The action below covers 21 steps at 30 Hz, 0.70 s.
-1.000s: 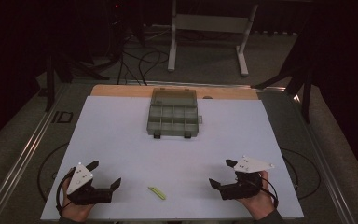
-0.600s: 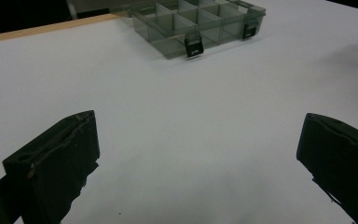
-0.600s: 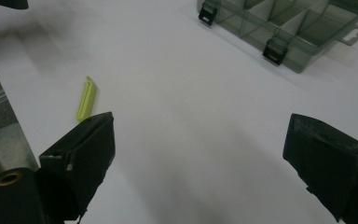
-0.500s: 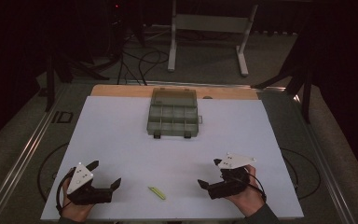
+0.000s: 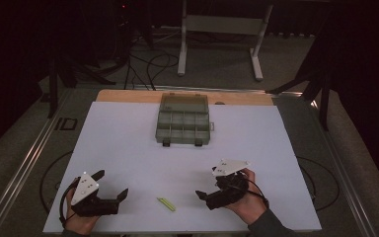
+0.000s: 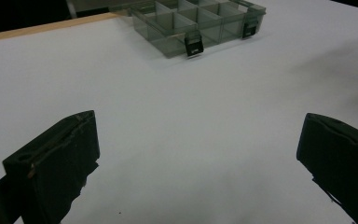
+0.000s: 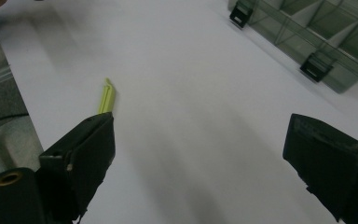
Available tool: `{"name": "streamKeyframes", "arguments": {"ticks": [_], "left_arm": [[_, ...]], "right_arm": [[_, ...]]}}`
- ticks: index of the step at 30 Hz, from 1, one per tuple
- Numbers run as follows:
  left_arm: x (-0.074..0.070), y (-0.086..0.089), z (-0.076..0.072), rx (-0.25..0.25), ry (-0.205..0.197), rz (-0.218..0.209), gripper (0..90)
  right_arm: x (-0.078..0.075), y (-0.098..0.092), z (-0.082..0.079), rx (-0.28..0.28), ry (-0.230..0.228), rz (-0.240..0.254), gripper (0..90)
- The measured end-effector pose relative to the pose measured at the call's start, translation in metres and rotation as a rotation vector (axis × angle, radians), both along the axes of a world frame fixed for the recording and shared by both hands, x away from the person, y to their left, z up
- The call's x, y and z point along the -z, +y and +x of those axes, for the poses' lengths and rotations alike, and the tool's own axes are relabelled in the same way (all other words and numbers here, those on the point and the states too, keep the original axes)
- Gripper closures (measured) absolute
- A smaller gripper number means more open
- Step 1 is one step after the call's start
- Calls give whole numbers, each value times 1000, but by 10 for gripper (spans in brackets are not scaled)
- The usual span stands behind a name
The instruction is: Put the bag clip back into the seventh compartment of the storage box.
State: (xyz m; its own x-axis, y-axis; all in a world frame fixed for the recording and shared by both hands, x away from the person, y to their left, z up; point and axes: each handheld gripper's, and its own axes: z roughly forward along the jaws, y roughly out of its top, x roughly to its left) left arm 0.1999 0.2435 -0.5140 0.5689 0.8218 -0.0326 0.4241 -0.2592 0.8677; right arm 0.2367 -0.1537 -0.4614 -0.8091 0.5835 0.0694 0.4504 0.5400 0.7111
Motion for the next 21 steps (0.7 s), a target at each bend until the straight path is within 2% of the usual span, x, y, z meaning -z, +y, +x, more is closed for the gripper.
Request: {"name": "streamKeyframes", "arguments": {"ticks": [11,17,18,21], "left_arm": [[0,0,0,0,3,-1,0],[1,0,1,1,4,2,0],[1,0,1,1,3,2,0],[1,0,0,2,3,5,0]], "right_arm": [[2,29,6,-61,32,-60,86],[3,37,8,-70,46,-82,87],[4,43,9,-63,62,-111,87],[6,49,11,-69,71,-138,87]]}}
